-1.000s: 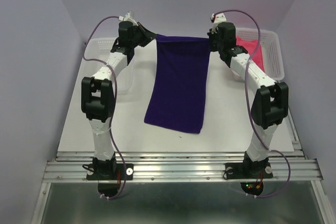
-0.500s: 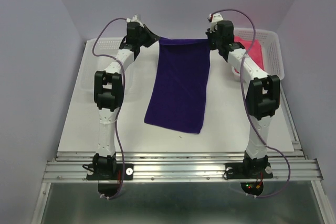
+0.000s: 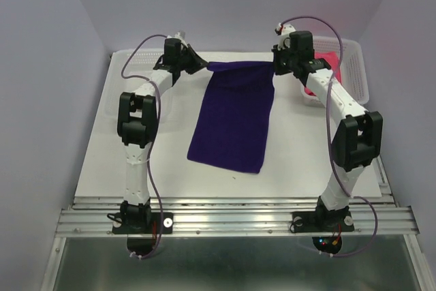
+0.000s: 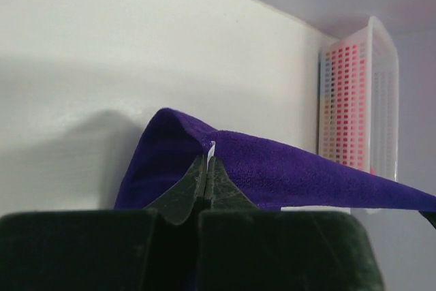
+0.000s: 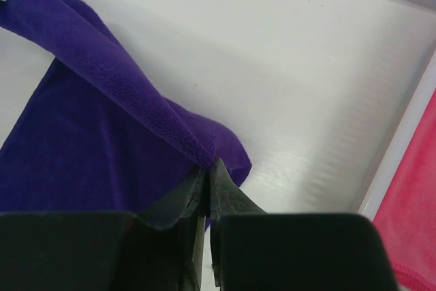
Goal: Fold and stack the towels
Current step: Fold the towel
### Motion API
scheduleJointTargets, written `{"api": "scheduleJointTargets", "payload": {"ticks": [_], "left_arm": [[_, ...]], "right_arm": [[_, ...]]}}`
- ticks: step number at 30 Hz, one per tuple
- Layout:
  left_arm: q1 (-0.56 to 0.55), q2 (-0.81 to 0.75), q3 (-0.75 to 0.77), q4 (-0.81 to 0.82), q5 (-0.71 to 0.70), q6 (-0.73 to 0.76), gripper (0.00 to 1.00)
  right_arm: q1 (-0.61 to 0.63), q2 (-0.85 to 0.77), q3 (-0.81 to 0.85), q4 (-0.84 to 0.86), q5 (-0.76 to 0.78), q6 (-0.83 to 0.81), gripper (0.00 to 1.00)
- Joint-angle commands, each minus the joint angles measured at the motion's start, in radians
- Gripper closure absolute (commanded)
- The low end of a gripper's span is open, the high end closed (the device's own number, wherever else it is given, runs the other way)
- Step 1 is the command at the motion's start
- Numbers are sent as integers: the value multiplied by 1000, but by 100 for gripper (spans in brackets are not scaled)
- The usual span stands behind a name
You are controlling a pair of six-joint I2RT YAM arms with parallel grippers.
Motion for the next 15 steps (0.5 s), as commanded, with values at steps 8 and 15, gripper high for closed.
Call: {"api": "scheduleJointTargets", "payload": {"ticks": [8, 15], "left_arm": [[6, -326, -331, 18, -4, 69, 100], [5, -510, -567, 37, -40, 74, 100]], "right_arm": [[112, -268, -365, 93, 6, 138, 99], [187, -365, -482, 90, 45, 180, 99]]}}
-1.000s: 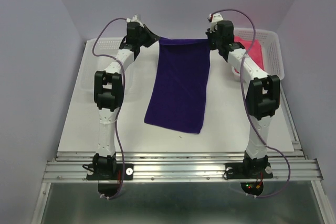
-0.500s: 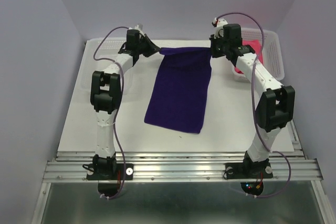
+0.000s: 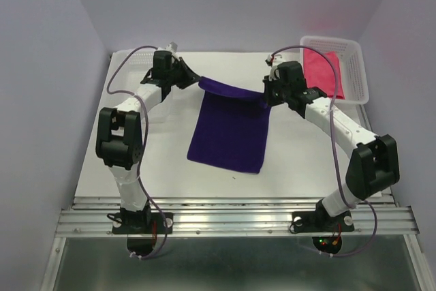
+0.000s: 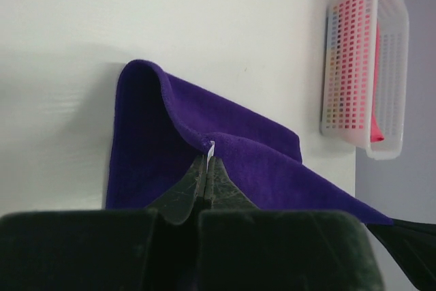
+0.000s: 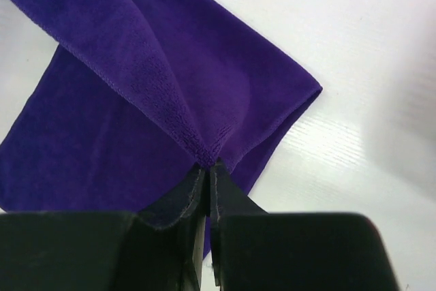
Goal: Fold and stack the towels
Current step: Fold the towel
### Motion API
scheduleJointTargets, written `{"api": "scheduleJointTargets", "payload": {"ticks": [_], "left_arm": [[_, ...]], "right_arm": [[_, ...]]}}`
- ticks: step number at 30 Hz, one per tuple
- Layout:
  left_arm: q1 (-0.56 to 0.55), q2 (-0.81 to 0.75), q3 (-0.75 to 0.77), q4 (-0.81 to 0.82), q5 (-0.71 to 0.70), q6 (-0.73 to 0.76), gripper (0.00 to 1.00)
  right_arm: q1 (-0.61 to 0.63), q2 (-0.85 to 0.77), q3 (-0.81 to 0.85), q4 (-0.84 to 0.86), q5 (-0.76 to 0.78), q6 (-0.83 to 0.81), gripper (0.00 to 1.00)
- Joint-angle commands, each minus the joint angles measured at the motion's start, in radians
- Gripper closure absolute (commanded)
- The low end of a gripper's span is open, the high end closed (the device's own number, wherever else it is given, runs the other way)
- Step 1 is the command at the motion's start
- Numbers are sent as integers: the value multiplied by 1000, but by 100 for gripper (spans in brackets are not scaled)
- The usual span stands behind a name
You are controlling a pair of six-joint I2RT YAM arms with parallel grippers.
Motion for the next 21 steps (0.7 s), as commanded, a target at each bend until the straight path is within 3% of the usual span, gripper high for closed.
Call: {"api": "scheduleJointTargets", "payload": {"ticks": [1, 10, 21], "left_arm": [[3, -149, -149, 43, -30, 21, 100], [1, -288, -376, 58, -43, 16, 100], [-3, -416, -528, 27, -70, 12, 100]], "right_arm": [[49, -74, -42, 40, 52, 48, 99], [112, -154, -133, 8, 108, 105, 99], [217, -231, -260, -56, 193, 181, 99]]}}
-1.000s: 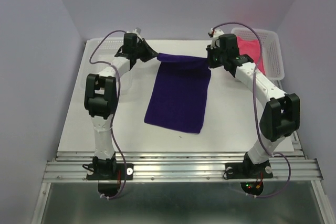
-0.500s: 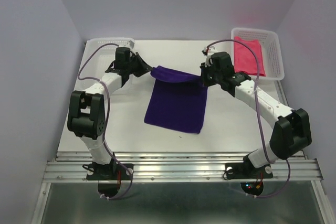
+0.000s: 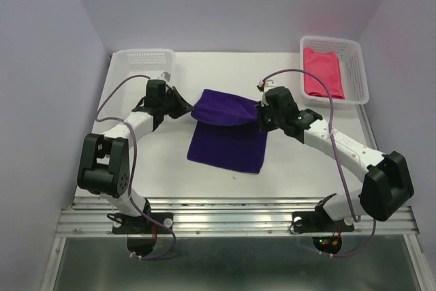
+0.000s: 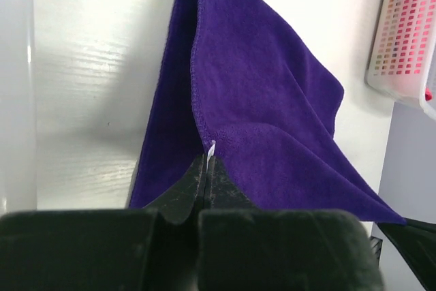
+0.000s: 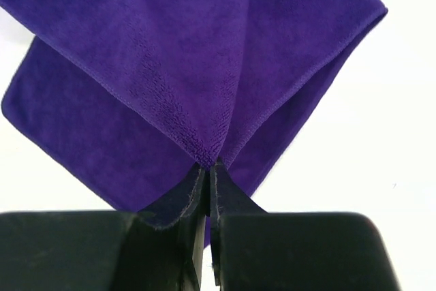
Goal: Fold and stack the towels
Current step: Fold the towel
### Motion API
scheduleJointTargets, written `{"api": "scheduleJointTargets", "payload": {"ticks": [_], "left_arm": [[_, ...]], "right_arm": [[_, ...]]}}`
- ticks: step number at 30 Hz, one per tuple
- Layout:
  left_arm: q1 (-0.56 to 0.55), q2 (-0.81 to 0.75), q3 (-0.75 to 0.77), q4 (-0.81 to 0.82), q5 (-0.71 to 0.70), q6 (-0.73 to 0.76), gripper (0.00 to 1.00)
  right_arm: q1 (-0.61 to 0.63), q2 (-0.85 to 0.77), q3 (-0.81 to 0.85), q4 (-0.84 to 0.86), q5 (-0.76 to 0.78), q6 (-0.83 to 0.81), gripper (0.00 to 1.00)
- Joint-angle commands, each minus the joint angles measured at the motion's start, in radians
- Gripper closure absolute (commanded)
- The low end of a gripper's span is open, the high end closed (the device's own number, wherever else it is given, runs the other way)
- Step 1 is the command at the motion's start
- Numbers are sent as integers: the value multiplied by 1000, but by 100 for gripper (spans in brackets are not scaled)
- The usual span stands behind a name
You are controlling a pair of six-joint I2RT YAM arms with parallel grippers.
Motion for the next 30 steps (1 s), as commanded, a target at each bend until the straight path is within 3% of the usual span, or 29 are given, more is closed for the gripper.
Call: {"api": "scheduleJointTargets", "payload": {"ticks": [1, 19, 30], "left_arm": [[-3, -93, -47, 9, -19, 8, 100], [-6, -211, -183, -71, -31, -8, 100], [-15, -205, -265, -74, -50, -12, 100]], "right_arm": [[33, -56, -36, -25, 52, 45, 99], [149, -114, -125, -114, 67, 131, 99], [174, -91, -196, -85, 49, 180, 99]]}}
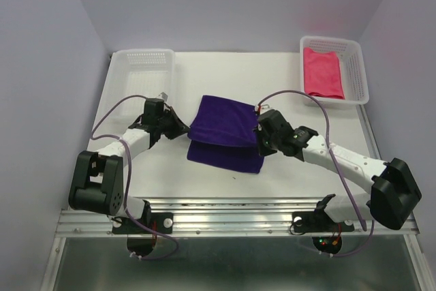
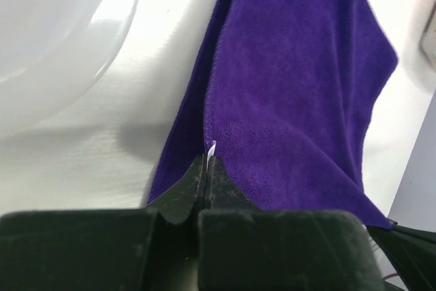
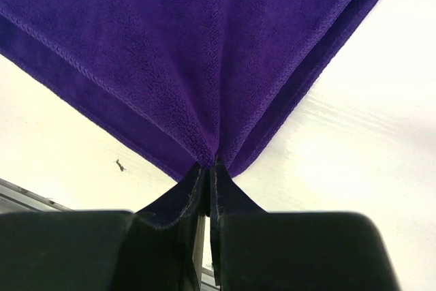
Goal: Fold and stack the towels
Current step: Fold the towel
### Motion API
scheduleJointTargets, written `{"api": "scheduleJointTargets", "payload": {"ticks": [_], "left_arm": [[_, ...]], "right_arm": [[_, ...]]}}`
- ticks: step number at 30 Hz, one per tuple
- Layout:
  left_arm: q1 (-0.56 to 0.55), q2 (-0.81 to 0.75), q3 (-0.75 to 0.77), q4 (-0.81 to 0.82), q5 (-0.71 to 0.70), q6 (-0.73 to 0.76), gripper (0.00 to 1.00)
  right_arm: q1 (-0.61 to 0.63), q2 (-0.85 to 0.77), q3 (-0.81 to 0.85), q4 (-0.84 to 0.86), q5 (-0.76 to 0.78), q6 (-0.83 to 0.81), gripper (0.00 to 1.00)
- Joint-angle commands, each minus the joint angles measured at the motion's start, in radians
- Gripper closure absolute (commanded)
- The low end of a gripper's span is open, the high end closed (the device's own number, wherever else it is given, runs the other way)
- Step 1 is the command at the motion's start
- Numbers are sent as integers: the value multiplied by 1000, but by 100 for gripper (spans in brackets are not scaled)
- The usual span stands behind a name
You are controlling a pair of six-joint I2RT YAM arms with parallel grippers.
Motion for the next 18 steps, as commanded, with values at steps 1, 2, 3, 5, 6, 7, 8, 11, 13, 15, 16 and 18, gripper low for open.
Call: {"api": "scheduleJointTargets", "payload": {"ticks": [1, 2, 3, 5, 6, 7, 8, 11, 13, 15, 16, 18], "left_arm": [[-6, -26, -49, 6, -18, 0, 100], [-6, -26, -64, 9, -18, 0, 100], [-7, -24, -73, 14, -26, 0, 100], [-7, -15, -87, 23, -26, 0, 100], [-7, -6, -92, 26, -26, 2, 100], [-7, 0, -93, 33, -23, 6, 100], [-7, 10, -95, 34, -20, 8, 100], [-9, 17, -96, 38, -18, 14, 100], [-9, 20, -100, 38, -24, 15, 100], [-9, 20, -104, 37, -27, 17, 100], [-10, 22, -104, 34, -27, 20, 100], [-12, 25, -101, 18, -33, 26, 100]], "right_arm": [[13, 3, -31, 21, -4, 37, 99], [16, 3, -42, 23, -15, 40, 99], [16, 8, -48, 26, -16, 44, 99], [22, 17, -66, 41, -27, 54, 99], [27, 20, -74, 47, -35, 57, 98], [27, 31, -80, 63, -38, 63, 97], [32, 35, -88, 69, -44, 64, 94], [39, 58, -93, 74, -41, 74, 92], [42, 68, -99, 74, -35, 79, 90], [50, 74, -102, 74, -36, 83, 86], [52, 75, -103, 74, -38, 85, 83], [59, 72, -111, 74, -44, 90, 73]]}}
